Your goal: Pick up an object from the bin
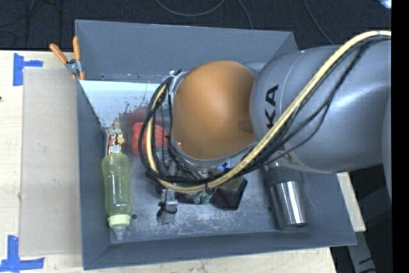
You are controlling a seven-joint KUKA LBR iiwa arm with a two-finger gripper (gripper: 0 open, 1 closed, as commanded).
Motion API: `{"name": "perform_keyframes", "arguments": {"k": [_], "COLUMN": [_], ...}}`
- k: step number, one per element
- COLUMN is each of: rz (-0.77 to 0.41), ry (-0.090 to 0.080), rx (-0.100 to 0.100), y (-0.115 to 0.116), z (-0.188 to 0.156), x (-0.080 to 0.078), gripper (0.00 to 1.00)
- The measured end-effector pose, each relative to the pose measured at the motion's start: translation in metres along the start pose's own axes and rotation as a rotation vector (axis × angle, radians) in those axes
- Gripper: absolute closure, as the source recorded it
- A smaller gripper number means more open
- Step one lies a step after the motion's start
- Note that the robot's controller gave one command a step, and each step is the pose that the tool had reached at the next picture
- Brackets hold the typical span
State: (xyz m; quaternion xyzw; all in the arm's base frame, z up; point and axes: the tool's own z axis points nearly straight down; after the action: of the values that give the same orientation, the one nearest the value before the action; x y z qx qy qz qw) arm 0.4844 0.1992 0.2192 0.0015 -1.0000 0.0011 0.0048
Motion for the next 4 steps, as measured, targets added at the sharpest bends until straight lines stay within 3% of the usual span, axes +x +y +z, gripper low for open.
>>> {"name": "perform_keyframes", "arguments": {"k": [1,2,3,4], "rz": [0.005,0.090,0.165,0.395], "ry": [-0.007,-0.008,-0.009,-0.005], "rx": [-0.001,-0.002,-0.003,-0.003], "y": [-0.001,-0.029,-0.086,-0.095], "z": [-0.004,0.059,0.141,0.153], "x": [-0.002,-0.032,-0.045,-0.062], "gripper": [0.00,0.00,0.00,0.00]}}
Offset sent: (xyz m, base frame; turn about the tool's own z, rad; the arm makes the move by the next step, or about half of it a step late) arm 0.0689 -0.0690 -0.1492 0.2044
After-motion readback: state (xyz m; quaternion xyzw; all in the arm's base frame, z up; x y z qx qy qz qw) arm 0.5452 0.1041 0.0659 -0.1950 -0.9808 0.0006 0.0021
